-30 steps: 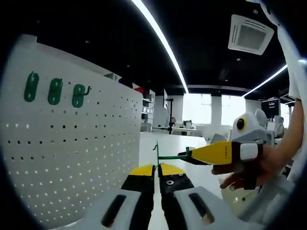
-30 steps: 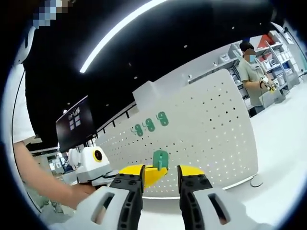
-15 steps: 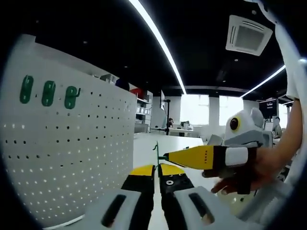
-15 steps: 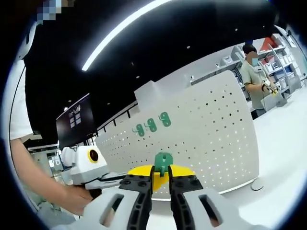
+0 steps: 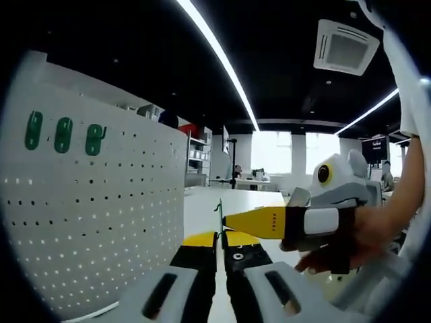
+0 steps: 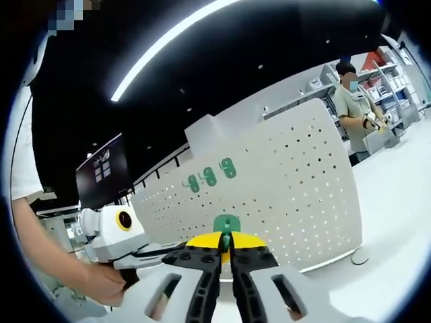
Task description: Insert the hook assembly into the mounting plate slot until the hook locks in place.
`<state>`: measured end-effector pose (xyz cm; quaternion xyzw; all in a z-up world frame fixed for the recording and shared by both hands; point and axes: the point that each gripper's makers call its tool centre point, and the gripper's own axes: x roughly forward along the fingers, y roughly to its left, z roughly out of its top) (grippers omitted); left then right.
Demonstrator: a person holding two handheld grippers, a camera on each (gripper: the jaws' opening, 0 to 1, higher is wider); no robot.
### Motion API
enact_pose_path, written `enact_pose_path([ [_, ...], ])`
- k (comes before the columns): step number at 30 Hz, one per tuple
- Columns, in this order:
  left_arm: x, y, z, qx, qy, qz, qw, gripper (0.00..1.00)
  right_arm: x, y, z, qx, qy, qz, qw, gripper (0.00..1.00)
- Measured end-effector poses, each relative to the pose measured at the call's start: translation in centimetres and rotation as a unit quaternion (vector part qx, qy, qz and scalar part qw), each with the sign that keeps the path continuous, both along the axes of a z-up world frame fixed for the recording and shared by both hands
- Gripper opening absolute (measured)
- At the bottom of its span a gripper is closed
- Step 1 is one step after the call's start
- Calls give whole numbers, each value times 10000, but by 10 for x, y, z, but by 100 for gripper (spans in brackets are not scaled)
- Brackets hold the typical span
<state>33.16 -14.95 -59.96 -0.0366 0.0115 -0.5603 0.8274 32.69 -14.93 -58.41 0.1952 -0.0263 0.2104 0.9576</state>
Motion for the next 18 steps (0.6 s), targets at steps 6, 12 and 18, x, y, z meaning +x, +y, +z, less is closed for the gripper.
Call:
enact_pose_path([
  [6,-2,1,3,-6,-17,-32,10000,3,-1,1,2,-3,18,10,10000,1],
  [12,-2,2,0,37,16,-30,10000,4,-1,1,0,-46,68,20,10000,0],
  [18,-4,0,-4,164,74,-76,9998,18,-1,1,-1,39,114,31,9999,0],
])
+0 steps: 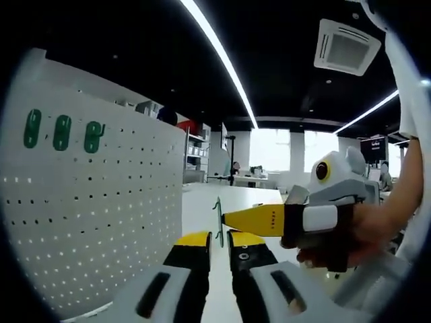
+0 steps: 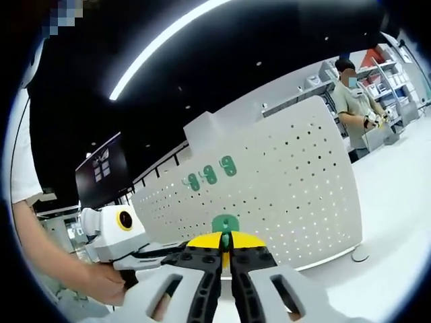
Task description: Insert the hook assembly into the mounting plate slot until the hook locks in place.
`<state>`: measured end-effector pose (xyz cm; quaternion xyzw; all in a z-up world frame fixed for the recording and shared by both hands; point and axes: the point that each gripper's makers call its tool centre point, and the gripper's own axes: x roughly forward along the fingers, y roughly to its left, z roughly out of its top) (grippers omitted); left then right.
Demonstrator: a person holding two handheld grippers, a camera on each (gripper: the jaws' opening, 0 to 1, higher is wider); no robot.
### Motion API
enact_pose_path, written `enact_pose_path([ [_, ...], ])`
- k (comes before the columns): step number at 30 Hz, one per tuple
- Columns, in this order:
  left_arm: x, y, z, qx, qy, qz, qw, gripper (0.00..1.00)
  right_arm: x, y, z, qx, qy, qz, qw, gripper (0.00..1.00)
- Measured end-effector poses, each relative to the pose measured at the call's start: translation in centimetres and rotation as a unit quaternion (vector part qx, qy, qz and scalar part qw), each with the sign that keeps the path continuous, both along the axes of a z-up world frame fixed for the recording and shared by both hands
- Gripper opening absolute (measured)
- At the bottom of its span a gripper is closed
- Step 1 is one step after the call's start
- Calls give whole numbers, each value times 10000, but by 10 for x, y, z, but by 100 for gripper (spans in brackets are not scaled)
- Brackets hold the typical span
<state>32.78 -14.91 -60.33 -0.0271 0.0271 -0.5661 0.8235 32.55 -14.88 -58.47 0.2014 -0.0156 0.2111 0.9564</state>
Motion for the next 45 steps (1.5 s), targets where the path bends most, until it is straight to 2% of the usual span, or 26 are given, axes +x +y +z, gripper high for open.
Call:
enact_pose_path([
  [4,-3,-2,-4,43,26,-80,10000,24,-1,0,-1,-38,-5,20,10000,0],
  [6,-4,-3,-6,74,93,-90,9999,32,-1,-1,-1,-26,10,16,10000,0],
  [9,-5,-3,-7,70,64,-111,9999,37,0,-2,-2,-20,23,11,10000,0],
  [15,-5,-4,-10,91,113,-71,9999,55,-1,-3,-2,13,45,3,10000,0],
  [20,-3,-2,-11,87,140,0,9999,62,-1,-3,-2,-1,59,7,10000,0],
  [24,-2,-1,-13,105,126,19,9999,62,-1,-3,0,-126,8,16,9999,0],
  [28,-1,1,-12,86,160,60,9998,61,-2,-4,5,-1033,-182,-63,9945,0],
  [30,-1,1,-11,85,157,65,9998,61,-2,-5,7,-1480,-262,-178,9885,0],
  [31,-1,1,-11,88,151,68,9998,61,-2,-6,7,-1586,-264,-208,9868,0],
  [32,-1,1,-12,90,165,66,9998,61,-2,-5,8,-1929,-351,-224,9803,0],
  [34,0,1,-12,86,164,72,9998,61,-2,-2,9,-1795,-330,-188,9830,0],
  [40,-1,2,-10,71,179,82,9998,60,3,-5,13,-1730,-345,-270,9839,1],
  [45,3,10,-8,60,182,183,9996,60,12,-8,20,-1636,-389,-329,9852,1],
])
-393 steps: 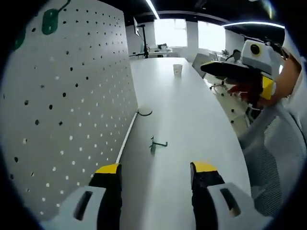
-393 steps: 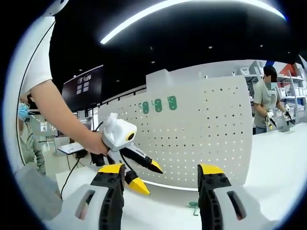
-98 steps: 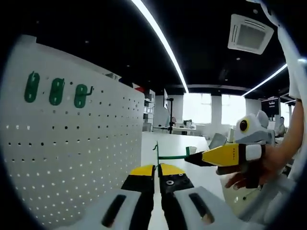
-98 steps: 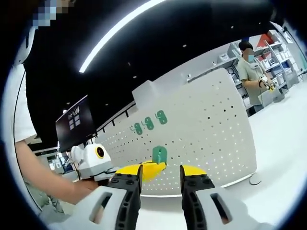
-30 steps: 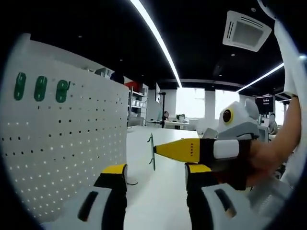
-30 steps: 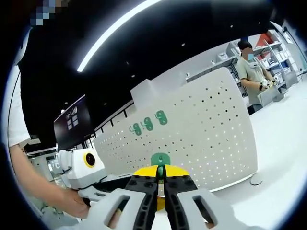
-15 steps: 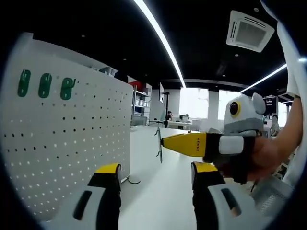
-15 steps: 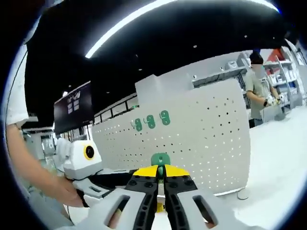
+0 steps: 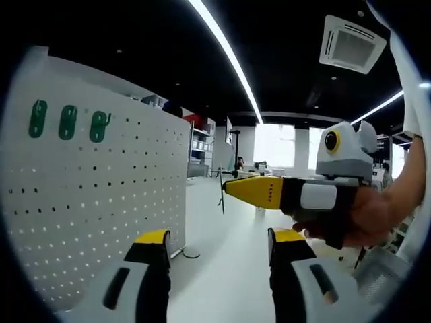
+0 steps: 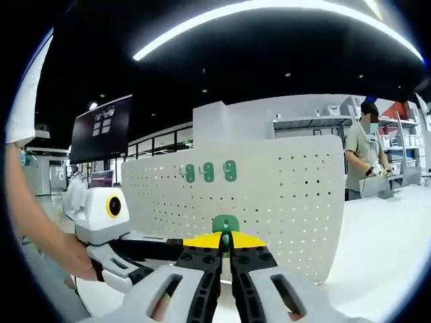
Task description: Insert the hook assembly into the mounting plate slot until the hook locks in place.
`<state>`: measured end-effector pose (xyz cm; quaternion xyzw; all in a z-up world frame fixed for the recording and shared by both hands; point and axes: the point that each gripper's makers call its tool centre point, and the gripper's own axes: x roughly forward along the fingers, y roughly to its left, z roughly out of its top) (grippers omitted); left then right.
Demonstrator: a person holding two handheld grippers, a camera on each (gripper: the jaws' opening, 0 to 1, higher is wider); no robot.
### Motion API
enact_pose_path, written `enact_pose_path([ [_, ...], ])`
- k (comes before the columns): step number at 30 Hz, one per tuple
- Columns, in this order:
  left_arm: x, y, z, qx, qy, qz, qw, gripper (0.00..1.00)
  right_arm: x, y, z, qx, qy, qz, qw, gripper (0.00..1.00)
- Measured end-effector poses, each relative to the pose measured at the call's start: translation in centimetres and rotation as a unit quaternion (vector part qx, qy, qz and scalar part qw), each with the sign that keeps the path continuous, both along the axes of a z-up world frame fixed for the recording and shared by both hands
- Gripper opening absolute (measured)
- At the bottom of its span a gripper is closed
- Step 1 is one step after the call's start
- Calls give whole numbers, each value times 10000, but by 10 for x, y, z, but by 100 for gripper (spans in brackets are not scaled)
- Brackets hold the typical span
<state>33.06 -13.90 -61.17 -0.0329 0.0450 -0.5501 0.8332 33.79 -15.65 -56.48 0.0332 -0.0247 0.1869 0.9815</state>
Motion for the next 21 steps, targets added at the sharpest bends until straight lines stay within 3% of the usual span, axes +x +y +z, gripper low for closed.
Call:
enact_pose_path([
  [21,7,54,13,-52,-255,708,9972,60,50,-1,37,52,-272,-59,9996,1],
])
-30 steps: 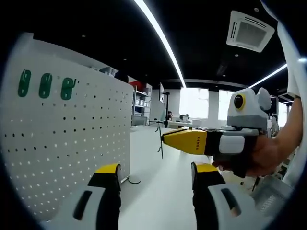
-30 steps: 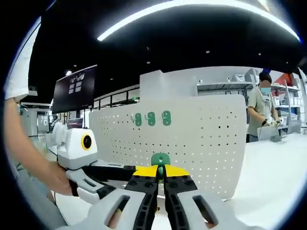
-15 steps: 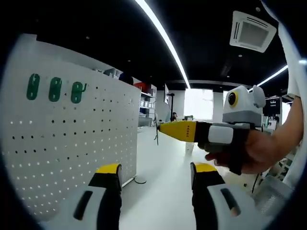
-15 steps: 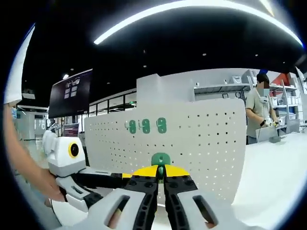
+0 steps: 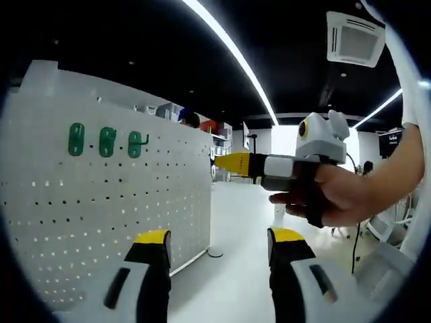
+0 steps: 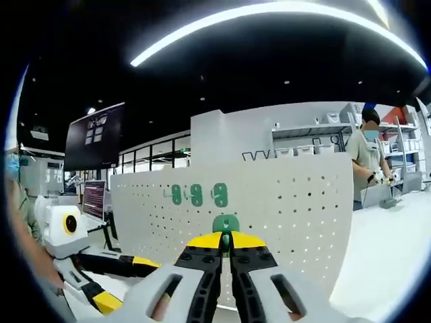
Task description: Insert the hook assembly into the mounting plate slot until the hook locks in place.
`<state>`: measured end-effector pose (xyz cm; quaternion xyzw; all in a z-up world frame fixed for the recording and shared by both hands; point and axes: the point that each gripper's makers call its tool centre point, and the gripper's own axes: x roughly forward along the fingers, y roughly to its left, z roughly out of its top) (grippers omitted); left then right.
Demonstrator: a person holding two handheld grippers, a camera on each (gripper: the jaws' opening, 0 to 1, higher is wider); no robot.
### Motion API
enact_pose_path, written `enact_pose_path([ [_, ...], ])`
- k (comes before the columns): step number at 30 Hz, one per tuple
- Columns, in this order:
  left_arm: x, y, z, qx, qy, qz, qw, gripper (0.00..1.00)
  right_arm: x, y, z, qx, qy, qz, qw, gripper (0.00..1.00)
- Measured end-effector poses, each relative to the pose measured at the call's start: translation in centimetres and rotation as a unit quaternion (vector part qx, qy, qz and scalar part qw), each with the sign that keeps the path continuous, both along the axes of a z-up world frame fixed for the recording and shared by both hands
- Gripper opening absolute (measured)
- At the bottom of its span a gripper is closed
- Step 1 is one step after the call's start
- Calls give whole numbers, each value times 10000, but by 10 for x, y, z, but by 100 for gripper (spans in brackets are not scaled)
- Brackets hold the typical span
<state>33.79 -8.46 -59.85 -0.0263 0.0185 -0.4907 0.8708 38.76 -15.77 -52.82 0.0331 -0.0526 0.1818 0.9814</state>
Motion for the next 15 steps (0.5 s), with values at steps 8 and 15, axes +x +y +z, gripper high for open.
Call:
enact_pose_path([
  [8,1,25,1,-68,65,225,9997,61,17,0,12,-43,-122,-98,9999,1],
  [15,4,45,3,-46,1,427,9991,60,31,-1,23,-114,-249,-160,9995,1],
])
